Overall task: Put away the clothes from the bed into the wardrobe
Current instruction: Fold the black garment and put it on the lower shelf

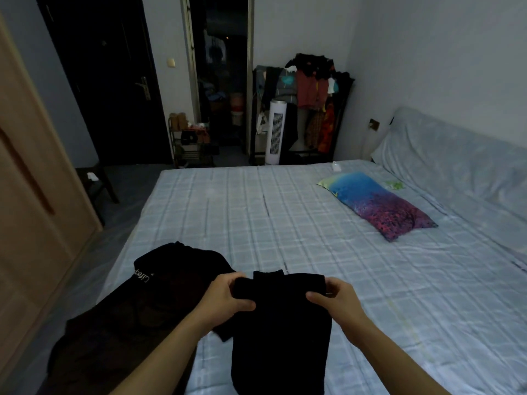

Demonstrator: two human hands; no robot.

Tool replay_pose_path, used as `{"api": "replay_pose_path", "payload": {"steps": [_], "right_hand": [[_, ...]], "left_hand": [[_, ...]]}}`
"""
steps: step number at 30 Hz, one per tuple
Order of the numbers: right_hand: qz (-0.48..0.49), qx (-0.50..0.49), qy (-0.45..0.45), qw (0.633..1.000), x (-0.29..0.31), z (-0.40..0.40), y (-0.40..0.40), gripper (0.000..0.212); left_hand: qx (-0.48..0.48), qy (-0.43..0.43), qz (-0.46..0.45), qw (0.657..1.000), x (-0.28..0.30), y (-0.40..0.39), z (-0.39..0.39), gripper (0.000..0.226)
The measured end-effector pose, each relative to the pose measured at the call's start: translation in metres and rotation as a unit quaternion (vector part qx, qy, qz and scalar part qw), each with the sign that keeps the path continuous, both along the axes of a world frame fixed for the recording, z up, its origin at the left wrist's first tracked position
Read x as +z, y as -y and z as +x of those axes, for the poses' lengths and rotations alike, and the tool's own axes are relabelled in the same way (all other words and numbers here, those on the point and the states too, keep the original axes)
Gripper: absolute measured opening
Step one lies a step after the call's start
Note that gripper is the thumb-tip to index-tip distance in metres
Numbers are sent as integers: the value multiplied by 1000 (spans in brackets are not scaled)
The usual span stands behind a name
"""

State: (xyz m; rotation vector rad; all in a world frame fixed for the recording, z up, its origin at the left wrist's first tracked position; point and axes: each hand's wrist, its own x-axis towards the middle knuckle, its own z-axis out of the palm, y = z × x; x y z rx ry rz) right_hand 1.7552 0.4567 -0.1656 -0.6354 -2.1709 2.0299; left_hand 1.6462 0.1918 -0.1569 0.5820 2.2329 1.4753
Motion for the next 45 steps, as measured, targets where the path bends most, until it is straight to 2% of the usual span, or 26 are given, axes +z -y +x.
{"api": "replay_pose_path", "payload": {"steps": [15,19,31,35,39,45], "right_hand": [[65,-96,78,990,-62,-102,-17,15],[66,-119,107,985,-85,-140,-33,22],[18,-69,201,977,-176,-260,-108,24],[26,-55,205,977,-206,-299,-124,38],[46,-48,217,974,-226,-308,-134,42],[33,-57,250,966,-240,-275,-134,40]], "left_hand": [[46,78,-40,995,-73,-48,-107,34],[81,96,-54,991,-92,-69,-138,35],[126,173,-138,967,-178,-135,-252,32],[158,142,-180,961,-212,-153,-284,33],[185,144,-215,948,-241,-155,-292,37],[175,174,-237,940,-246,-139,-270,33]]}}
